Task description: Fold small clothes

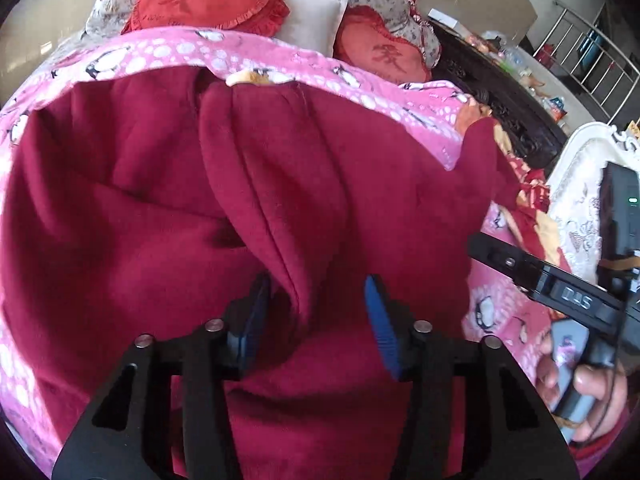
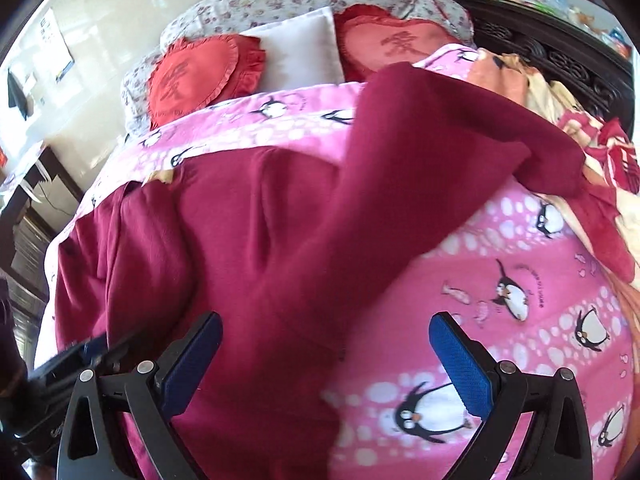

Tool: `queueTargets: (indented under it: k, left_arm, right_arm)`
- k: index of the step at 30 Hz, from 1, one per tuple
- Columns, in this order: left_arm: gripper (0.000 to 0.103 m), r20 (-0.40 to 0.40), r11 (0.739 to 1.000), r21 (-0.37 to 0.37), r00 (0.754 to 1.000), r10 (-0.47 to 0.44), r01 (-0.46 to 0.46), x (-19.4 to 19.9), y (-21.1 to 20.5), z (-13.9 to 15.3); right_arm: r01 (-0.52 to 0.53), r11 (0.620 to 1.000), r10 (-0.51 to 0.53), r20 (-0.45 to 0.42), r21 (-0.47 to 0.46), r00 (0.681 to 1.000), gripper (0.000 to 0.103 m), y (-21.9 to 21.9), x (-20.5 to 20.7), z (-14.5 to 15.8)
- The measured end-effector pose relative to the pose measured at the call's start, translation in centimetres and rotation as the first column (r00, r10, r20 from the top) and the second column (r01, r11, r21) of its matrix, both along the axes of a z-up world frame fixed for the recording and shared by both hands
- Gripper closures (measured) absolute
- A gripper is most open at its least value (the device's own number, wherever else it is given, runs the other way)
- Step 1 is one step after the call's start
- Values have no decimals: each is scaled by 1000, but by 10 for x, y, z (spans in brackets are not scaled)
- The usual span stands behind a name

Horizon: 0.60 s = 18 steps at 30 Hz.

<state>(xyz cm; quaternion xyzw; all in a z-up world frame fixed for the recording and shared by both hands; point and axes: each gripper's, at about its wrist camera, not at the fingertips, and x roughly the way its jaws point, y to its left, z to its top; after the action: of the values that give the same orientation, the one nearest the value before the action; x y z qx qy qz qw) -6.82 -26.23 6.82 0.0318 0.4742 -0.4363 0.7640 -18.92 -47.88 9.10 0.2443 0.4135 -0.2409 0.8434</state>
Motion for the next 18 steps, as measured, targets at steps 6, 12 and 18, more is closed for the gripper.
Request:
queueTargets:
  k: [6, 12, 18]
  left_arm:
    - [25, 203, 999, -39, 978, 45, -38, -11, 51, 39]
    - [25, 315, 950, 162, 926, 208, -268, 17, 79, 7]
    - [25, 221, 920, 207, 932, 288, -333, 39, 95, -28]
  right_arm:
    - [-82, 996, 83, 58, -19, 995, 0, 9, 19, 12]
    - [-256, 964, 262, 79, -77, 962, 0, 58, 73, 26]
    - [-376, 903, 369, -74, -208, 926, 4, 110, 151, 1]
